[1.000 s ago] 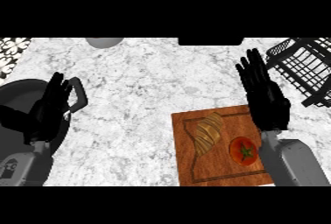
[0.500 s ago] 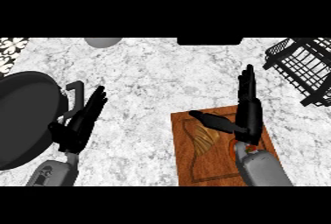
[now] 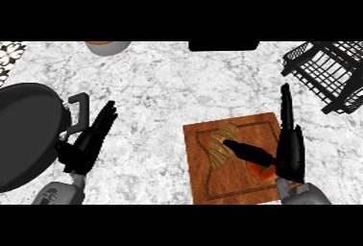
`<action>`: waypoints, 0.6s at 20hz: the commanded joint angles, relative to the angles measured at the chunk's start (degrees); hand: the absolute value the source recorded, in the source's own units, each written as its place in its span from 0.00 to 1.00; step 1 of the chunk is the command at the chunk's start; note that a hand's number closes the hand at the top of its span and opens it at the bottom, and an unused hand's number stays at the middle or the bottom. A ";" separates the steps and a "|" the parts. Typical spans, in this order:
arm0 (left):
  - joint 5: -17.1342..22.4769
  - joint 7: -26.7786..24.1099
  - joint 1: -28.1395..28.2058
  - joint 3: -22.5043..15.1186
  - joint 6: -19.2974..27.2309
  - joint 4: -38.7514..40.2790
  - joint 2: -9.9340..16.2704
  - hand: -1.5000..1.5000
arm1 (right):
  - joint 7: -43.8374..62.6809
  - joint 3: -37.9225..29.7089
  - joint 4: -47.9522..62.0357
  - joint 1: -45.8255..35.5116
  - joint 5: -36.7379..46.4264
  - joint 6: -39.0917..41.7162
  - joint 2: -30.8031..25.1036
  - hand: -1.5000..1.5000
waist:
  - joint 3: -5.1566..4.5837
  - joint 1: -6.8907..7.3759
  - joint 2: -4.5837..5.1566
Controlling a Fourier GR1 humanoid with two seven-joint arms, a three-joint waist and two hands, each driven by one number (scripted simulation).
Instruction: Pick the tomato from the cutting board and place it in the tiered basket
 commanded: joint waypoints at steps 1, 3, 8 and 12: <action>0.11 0.86 0.63 0.50 0.82 -0.52 0.06 0.50 | 11.53 1.91 -0.57 3.96 8.54 5.51 -10.21 0.00 | -0.43 -1.64 -0.57; 0.42 1.07 -0.17 1.45 -0.20 -0.28 1.65 0.50 | 16.89 4.20 0.21 5.06 11.12 10.79 -13.35 0.00 | -0.64 -1.48 -0.34; -0.61 0.61 0.06 0.43 0.22 -0.44 1.02 0.50 | 31.52 8.57 -5.06 5.40 17.15 23.24 -19.89 0.00 | -0.67 -1.16 -0.44; -0.77 0.28 1.03 -0.65 -0.05 -0.66 0.01 0.50 | 46.01 10.62 -16.28 1.90 18.07 34.88 -21.82 0.00 | -0.37 0.00 -0.36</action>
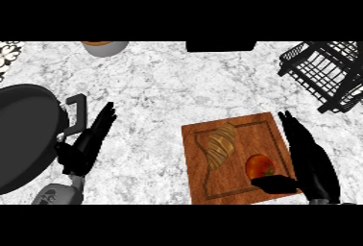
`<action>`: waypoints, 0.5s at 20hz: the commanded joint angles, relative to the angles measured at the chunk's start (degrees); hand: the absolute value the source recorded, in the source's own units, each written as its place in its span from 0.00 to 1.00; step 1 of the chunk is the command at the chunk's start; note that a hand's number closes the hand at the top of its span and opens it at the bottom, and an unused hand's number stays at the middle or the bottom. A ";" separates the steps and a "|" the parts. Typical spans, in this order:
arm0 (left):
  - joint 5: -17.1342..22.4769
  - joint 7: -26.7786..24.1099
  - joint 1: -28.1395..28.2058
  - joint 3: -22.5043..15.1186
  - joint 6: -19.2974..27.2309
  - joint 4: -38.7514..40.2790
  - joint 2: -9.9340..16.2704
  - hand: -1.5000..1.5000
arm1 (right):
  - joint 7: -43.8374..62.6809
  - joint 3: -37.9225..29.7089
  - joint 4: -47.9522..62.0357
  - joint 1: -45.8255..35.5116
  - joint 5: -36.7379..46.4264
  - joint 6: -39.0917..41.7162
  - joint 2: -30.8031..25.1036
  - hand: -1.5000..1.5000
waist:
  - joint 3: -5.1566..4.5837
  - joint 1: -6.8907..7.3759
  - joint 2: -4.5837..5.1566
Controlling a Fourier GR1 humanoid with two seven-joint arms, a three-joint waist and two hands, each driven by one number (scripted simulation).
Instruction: Pick the tomato from the cutting board and place it in the tiered basket
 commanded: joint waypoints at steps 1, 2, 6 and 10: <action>0.16 -0.81 0.37 0.45 -0.84 -0.01 0.65 0.50 | 16.57 4.05 -10.50 -0.56 3.90 11.06 -2.06 0.00 | 0.33 0.50 0.17; -0.01 0.30 -0.37 -0.28 -0.12 -1.02 -0.42 0.50 | 20.30 4.33 -14.13 -1.85 3.51 13.97 -1.88 0.00 | 0.35 0.53 0.04; -0.72 1.45 -1.52 -0.68 0.18 -0.82 -1.05 0.50 | 36.70 6.39 -21.85 -5.79 5.65 23.63 2.29 0.00 | 0.73 1.81 0.78; -1.36 -0.63 -0.63 -0.88 -1.14 0.15 -0.71 0.50 | 42.42 6.16 -21.71 -8.40 13.44 24.24 7.16 0.00 | 0.81 2.26 1.02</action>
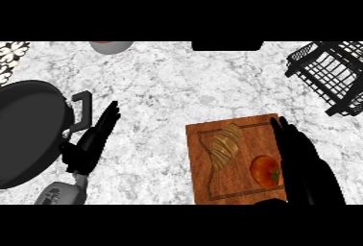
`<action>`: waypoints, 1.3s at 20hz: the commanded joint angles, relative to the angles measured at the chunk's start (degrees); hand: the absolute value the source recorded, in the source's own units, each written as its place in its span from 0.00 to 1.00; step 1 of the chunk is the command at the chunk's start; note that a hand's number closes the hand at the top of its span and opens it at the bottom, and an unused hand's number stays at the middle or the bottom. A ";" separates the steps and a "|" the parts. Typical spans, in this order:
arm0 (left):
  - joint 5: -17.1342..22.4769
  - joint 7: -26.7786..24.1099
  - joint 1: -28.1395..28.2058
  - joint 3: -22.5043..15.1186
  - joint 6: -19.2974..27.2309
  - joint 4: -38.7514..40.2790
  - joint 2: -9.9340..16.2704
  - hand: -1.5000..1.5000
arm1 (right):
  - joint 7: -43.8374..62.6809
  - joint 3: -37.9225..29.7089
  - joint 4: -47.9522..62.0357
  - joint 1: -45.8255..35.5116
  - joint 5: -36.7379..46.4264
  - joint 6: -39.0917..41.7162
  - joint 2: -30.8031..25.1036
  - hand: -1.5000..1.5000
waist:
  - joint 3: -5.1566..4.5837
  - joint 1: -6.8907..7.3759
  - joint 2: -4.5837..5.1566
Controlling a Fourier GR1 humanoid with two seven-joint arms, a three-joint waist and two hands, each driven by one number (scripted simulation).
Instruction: Pick the tomato from the cutting board and place it in the tiered basket
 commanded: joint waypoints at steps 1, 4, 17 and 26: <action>0.26 1.14 0.34 -0.26 -0.88 -2.01 0.29 0.50 | 17.31 1.13 -3.16 -2.61 6.17 7.47 4.60 0.00 | 0.16 0.61 0.12; -0.09 -0.83 0.47 0.09 -0.57 0.75 -0.67 0.50 | 16.59 1.21 -0.06 0.51 7.63 9.25 4.57 0.00 | 0.16 0.09 0.38; 0.79 0.18 0.37 2.17 -3.79 -0.06 0.75 0.50 | 9.40 -5.21 8.53 5.13 12.83 9.43 15.10 0.00 | 0.33 0.81 0.67; -1.52 -0.15 2.00 1.61 -2.55 -2.77 -1.02 0.50 | 3.33 -6.32 14.42 12.59 19.75 4.73 21.47 0.00 | 0.38 0.89 0.60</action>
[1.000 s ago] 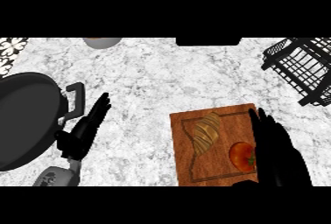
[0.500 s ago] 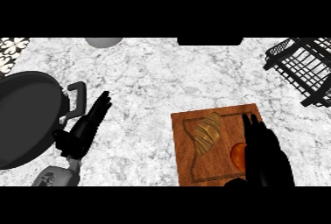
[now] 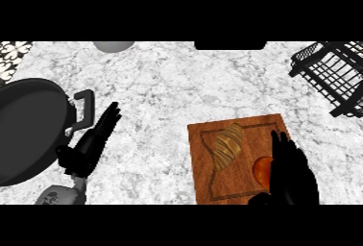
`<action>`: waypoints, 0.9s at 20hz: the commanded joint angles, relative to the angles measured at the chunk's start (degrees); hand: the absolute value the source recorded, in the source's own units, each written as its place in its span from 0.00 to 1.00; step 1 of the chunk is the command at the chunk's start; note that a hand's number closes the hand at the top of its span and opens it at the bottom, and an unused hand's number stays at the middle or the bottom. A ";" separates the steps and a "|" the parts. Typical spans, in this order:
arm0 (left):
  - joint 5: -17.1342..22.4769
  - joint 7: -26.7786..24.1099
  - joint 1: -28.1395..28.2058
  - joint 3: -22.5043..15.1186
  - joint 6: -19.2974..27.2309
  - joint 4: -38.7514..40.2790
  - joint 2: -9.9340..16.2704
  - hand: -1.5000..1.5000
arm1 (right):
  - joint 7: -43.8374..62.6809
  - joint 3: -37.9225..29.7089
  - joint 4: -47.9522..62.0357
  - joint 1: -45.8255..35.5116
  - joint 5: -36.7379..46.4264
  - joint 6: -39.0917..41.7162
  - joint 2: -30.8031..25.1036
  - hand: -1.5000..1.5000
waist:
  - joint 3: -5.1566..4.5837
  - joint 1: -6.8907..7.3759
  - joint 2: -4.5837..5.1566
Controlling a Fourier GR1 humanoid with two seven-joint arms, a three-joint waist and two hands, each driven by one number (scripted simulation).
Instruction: Pick the tomato from the cutting board and place it in the tiered basket
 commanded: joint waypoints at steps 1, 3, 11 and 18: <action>-0.41 -1.31 -5.48 1.92 0.37 7.12 -2.70 0.50 | 6.39 -0.50 -2.17 1.70 1.80 2.27 2.94 0.00 | -0.01 -0.53 0.09; -1.04 -5.51 0.55 1.84 -1.46 5.09 -0.89 0.50 | 2.77 -3.25 0.55 2.95 1.01 1.84 1.86 0.00 | 0.00 -0.09 0.07; -3.07 -0.36 -0.22 2.96 -2.29 1.23 -2.15 0.50 | -2.48 -6.03 7.42 1.21 4.18 0.73 7.69 0.00 | 0.03 0.11 0.02; -2.33 1.48 -3.47 4.21 -3.37 2.69 -3.37 0.50 | -14.73 -10.23 14.43 -4.35 4.31 -9.48 8.17 1.00 | 0.04 0.19 0.09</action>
